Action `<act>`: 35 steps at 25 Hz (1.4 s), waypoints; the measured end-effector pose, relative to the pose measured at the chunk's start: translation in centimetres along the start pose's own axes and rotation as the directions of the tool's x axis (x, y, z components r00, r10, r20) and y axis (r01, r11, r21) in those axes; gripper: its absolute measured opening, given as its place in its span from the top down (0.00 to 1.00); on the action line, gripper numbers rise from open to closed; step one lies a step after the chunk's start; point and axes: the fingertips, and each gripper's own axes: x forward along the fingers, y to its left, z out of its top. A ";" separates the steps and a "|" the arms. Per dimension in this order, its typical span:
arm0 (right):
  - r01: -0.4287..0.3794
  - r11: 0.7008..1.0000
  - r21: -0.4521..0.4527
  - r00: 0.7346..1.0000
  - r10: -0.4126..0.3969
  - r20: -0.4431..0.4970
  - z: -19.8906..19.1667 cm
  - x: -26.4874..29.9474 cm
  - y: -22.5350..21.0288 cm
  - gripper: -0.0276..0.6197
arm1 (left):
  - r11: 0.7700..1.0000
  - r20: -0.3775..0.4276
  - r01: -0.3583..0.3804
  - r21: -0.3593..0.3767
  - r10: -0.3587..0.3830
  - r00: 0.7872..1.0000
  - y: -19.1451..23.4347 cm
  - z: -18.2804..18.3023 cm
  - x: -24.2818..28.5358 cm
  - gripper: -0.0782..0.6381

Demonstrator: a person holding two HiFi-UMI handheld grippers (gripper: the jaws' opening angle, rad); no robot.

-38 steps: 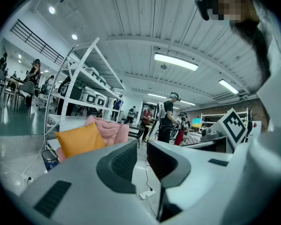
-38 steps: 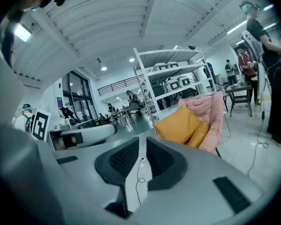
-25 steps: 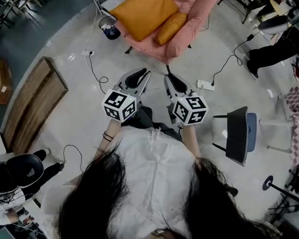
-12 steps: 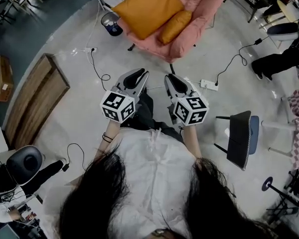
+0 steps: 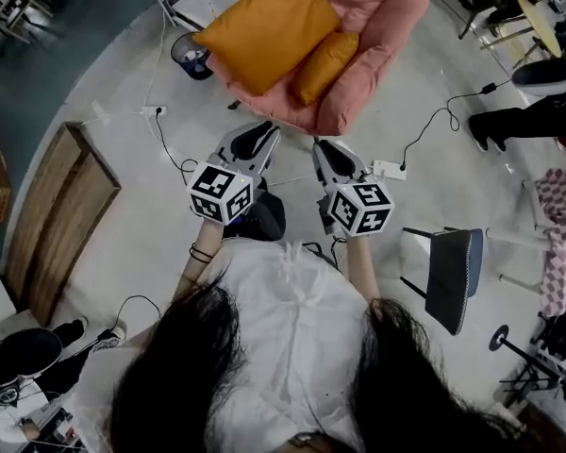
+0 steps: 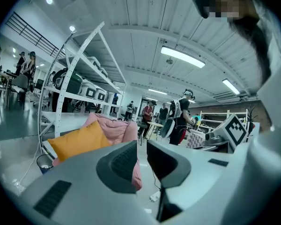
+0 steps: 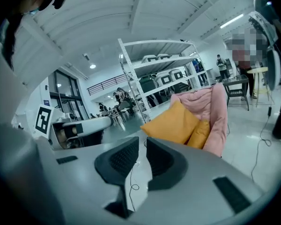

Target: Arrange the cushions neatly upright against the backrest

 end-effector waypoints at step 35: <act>0.077 0.995 0.068 0.994 -0.072 -0.079 7.1 21.5 -7.2 0.86 | 0.998 -0.072 0.012 -0.065 -0.017 0.997 21.4 3.7 11.3 0.79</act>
